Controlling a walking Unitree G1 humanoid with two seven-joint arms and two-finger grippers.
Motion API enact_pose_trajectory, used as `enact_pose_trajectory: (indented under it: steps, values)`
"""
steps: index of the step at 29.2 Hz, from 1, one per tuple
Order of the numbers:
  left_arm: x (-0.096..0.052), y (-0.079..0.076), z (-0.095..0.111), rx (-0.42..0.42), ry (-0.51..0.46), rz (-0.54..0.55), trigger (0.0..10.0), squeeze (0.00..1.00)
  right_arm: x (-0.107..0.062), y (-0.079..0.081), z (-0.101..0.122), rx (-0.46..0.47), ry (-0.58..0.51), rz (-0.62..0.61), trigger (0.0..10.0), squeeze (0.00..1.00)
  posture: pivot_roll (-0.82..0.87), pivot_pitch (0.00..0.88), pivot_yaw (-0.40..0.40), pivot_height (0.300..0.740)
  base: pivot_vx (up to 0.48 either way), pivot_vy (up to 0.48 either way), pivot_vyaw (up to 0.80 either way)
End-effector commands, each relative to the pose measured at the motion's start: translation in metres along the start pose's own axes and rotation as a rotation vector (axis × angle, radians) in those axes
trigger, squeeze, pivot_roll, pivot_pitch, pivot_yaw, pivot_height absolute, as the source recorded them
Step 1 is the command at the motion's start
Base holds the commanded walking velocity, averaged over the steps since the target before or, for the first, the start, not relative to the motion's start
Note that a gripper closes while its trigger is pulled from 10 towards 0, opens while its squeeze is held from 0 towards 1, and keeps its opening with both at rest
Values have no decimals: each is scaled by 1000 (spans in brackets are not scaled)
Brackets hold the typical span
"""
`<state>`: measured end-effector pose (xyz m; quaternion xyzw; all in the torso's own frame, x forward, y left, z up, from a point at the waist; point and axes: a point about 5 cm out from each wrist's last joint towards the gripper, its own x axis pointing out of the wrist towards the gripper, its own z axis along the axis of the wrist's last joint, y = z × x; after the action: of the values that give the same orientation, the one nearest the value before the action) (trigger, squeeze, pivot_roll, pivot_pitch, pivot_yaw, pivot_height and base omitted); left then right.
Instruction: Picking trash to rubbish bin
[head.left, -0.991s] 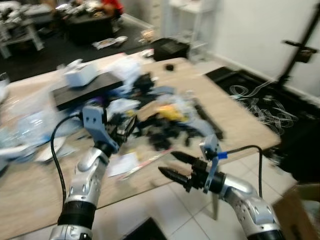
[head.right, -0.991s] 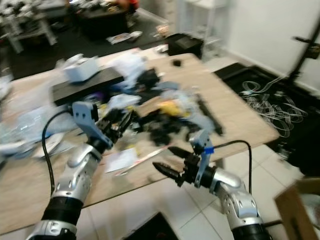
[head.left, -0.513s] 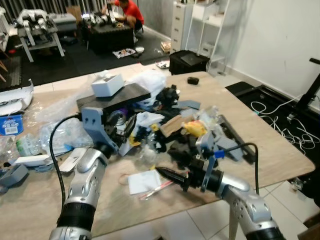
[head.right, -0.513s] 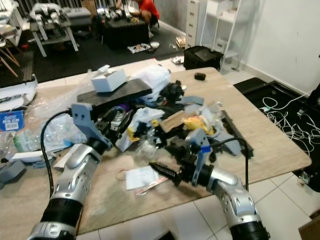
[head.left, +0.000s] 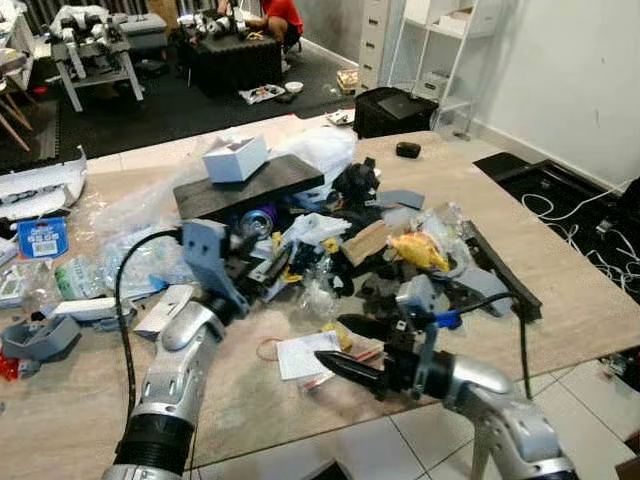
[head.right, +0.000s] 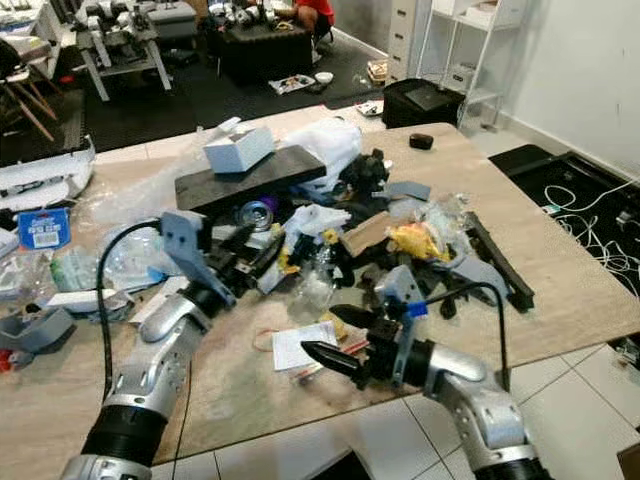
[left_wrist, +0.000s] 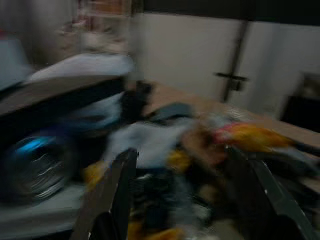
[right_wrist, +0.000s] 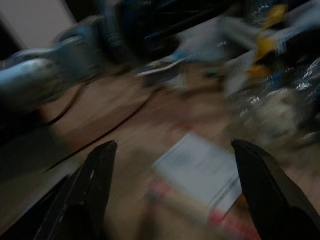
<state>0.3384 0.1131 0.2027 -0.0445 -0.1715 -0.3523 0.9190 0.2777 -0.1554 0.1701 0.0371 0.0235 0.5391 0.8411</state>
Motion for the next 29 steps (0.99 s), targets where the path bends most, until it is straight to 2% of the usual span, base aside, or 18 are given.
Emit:
enact_pose_trajectory:
  steps: [1,2,6,7,8,9,14,17,20,21,22,29]
  values:
    - [-7,3,-2,34,37,-8,10000,0,-4,6,4,11,-14,38,10000,0,-187,206,68,740,0,0,0]
    - [-7,5,-4,84,69,-7,10000,0,-16,10,5,-14,30,48,10000,0,-195,217,69,740,0,0,0]
    - [-6,10,-9,170,121,31,10000,0,-29,10,6,-58,80,-7,10000,0,-204,229,71,740,0,0,0]
    - [-5,11,-9,184,120,54,10000,482,-32,7,7,-71,86,-46,10000,0,-208,239,72,740,0,0,0]
    - [-5,11,-9,184,120,54,10000,482,-32,7,7,-71,86,-46,10000,0,-208,239,72,740,0,0,0]
    - [-4,11,-9,197,123,55,10000,1000,-35,5,6,-83,94,-80,10000,0,-213,246,73,740,0,0,0]
    - [0,-1,-9,262,162,-46,10000,1000,-45,2,7,-91,114,-169,10000,0,-219,277,73,740,0,0,0]
    - [0,-5,-9,257,170,-90,10000,1000,-46,1,7,-91,123,-187,10000,0,-221,283,71,740,0,0,0]
    - [0,-9,-9,293,202,-168,10000,1000,-44,-4,9,-104,122,-239,10000,0,-219,291,70,740,0,0,0]
    - [0,-9,-10,307,214,-191,10000,678,-43,-4,10,-108,115,-247,10000,0,-219,291,70,740,0,0,0]
    - [-1,-9,-10,324,224,-196,10000,0,-42,-5,12,-115,105,-255,10000,0,-216,295,70,740,0,0,0]
    - [-1,-11,-14,347,259,-199,10000,0,-35,-8,19,-137,68,-296,10000,0,-217,304,69,740,0,0,0]
